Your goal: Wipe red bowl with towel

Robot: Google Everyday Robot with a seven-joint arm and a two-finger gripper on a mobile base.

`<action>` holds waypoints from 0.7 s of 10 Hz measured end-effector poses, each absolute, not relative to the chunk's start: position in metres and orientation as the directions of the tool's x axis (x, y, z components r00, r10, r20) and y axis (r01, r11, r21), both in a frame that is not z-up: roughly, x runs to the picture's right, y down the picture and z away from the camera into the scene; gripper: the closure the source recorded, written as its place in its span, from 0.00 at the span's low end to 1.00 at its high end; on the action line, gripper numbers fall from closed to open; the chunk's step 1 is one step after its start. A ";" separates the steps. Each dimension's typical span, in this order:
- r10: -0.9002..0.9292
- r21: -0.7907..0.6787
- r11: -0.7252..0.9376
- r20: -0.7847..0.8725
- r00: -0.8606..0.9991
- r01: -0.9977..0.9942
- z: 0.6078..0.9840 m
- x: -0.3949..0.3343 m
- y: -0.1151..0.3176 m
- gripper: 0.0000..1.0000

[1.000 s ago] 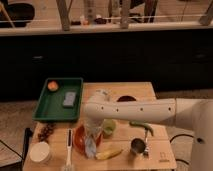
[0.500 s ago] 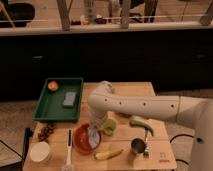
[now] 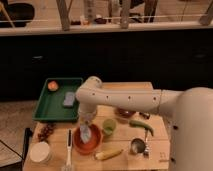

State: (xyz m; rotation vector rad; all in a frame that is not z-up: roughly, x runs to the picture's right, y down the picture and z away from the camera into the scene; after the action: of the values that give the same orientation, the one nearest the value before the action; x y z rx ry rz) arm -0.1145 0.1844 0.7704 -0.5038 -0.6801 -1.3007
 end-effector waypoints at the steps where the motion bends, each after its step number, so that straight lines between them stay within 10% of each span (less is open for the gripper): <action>1: -0.692 0.056 0.183 0.716 0.088 0.982 0.771 -0.125 0.189 1.00; 7: -0.639 0.076 0.118 0.769 0.017 0.990 0.750 -0.115 0.241 1.00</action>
State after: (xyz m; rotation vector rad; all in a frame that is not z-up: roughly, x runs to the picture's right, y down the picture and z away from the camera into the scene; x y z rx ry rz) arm -0.1149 0.2412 0.7501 -0.5812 -0.7713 -1.3830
